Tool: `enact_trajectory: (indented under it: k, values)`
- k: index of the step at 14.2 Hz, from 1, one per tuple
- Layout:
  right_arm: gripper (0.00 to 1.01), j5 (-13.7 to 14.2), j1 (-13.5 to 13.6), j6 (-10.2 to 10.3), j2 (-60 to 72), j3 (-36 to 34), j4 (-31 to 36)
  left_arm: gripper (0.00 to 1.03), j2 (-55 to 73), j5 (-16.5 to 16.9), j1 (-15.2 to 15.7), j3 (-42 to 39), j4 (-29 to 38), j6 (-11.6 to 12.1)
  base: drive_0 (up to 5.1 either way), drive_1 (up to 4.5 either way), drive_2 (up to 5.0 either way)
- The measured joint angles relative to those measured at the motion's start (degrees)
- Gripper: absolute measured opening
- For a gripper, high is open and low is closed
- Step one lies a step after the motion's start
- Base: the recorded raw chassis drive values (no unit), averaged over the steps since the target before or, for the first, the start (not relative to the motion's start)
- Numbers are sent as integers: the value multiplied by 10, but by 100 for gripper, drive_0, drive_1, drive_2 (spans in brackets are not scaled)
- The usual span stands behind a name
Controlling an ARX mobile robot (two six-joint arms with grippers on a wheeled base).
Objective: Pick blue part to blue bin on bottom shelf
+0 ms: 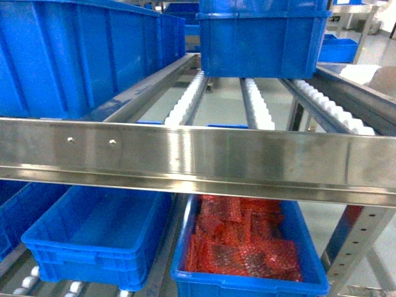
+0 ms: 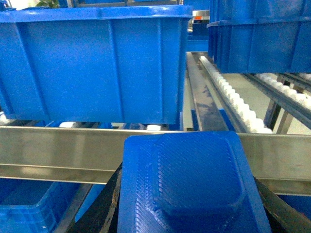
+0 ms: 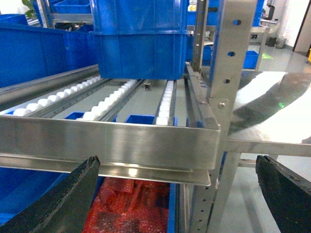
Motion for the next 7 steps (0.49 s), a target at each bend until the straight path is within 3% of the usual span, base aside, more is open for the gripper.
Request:
enact_trajectory:
  k: [7]
  values:
    - [98, -3, 0, 0, 0, 0, 3, 44, 0, -3, 1, 0, -1, 0, -504, 237, 237]
